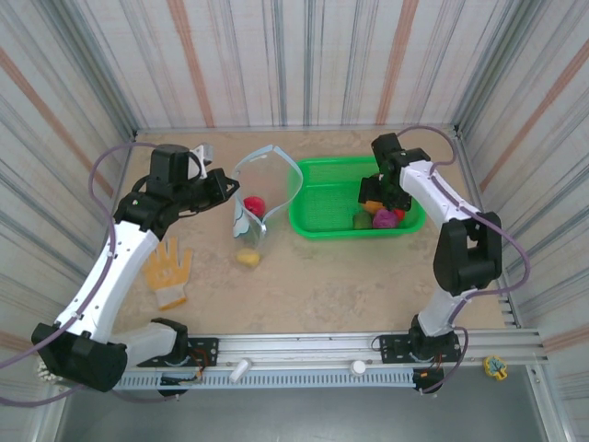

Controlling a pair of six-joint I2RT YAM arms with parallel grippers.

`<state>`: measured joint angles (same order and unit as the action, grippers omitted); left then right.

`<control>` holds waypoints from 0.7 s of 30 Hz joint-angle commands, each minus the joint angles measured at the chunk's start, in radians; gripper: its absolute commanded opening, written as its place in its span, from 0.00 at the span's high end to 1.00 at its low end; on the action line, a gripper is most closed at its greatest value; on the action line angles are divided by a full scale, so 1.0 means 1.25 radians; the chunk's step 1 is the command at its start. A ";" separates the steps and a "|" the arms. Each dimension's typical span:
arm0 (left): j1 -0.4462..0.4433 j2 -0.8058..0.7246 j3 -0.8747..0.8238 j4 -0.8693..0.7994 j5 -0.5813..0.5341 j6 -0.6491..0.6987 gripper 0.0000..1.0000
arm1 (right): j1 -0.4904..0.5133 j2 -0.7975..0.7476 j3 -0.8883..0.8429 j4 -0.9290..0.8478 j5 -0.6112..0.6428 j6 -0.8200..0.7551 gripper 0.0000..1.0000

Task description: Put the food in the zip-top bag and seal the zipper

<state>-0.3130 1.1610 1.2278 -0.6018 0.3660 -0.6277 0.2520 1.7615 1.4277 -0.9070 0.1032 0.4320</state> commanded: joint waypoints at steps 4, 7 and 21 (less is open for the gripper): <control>0.005 -0.013 0.000 0.008 0.012 0.006 1.00 | -0.007 0.058 -0.020 -0.008 0.050 -0.007 0.07; 0.006 -0.010 0.000 0.013 0.022 0.001 1.00 | -0.017 0.076 -0.025 -0.003 0.056 -0.009 0.05; 0.007 -0.012 -0.003 0.010 0.028 -0.006 1.00 | -0.024 0.078 -0.060 0.056 -0.075 0.004 0.33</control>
<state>-0.3130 1.1610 1.2278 -0.6010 0.3836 -0.6289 0.2222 1.8568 1.3579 -0.8501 0.0700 0.4355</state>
